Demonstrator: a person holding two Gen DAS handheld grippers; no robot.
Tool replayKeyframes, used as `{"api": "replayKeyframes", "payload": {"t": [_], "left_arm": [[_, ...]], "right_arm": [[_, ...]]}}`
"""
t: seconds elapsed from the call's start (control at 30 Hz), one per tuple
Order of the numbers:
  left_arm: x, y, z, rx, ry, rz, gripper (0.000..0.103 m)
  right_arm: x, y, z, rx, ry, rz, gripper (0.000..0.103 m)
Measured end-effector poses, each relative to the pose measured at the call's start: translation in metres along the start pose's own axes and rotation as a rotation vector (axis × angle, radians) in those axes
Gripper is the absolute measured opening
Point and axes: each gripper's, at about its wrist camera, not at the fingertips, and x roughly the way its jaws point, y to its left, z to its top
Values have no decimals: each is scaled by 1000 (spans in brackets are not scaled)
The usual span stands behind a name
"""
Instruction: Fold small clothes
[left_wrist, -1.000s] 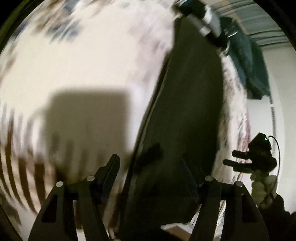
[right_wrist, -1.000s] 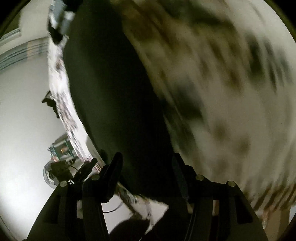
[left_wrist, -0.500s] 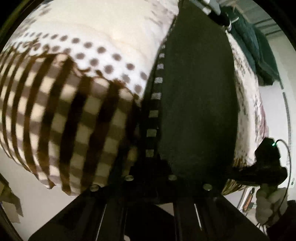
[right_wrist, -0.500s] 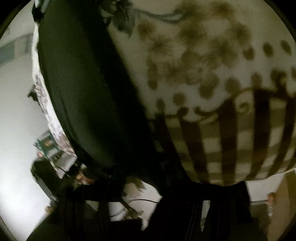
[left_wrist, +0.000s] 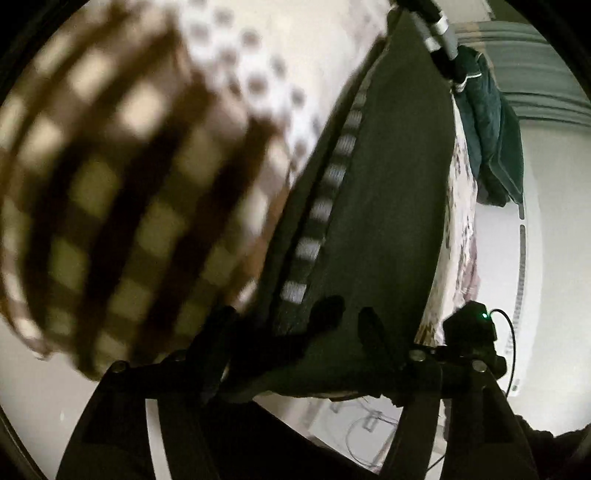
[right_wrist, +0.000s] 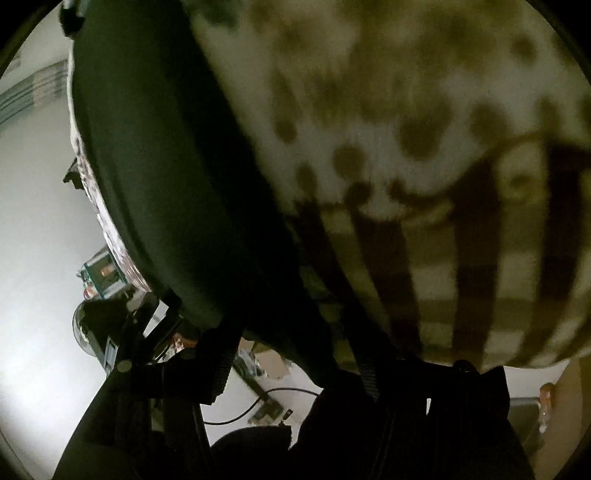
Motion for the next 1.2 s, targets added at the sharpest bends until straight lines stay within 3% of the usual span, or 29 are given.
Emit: {"api": "replayKeyframes", "payload": {"t": [0.13,0.17,0.2,0.23,0.27,0.3,0.5,0.7,0.93,1.2], "left_arm": [[4,-9,-5,54,-27,46,60],[3,-9,-6,64,-33,73,41],[3,-9,-6,66,-29,108,17],[3,-8,-6,51,-23,93,12],[1,-5,-6,23,-24,72,11],[-2,-4,-7,3,-24,61,9],[-29,-31,-11,11,-48,17,8],[-64,-99,14,97,-139,-66,8],[-67,-150,94,202,-247,-108,8],[-40,-200,219,273,-315,-133,8]], "right_arm": [[18,5,2,21,7,19,61],[19,8,2,15,-1,16,57],[20,12,1,2,-7,6,42],[22,14,0,-6,-11,-1,32],[22,17,-2,-18,-11,12,16],[22,19,-4,-24,-14,20,12],[0,47,-21,-81,-33,77,9],[-58,89,-17,-137,-136,196,7],[-114,154,49,-168,-314,225,7],[-174,211,172,-176,-469,191,7]]}}
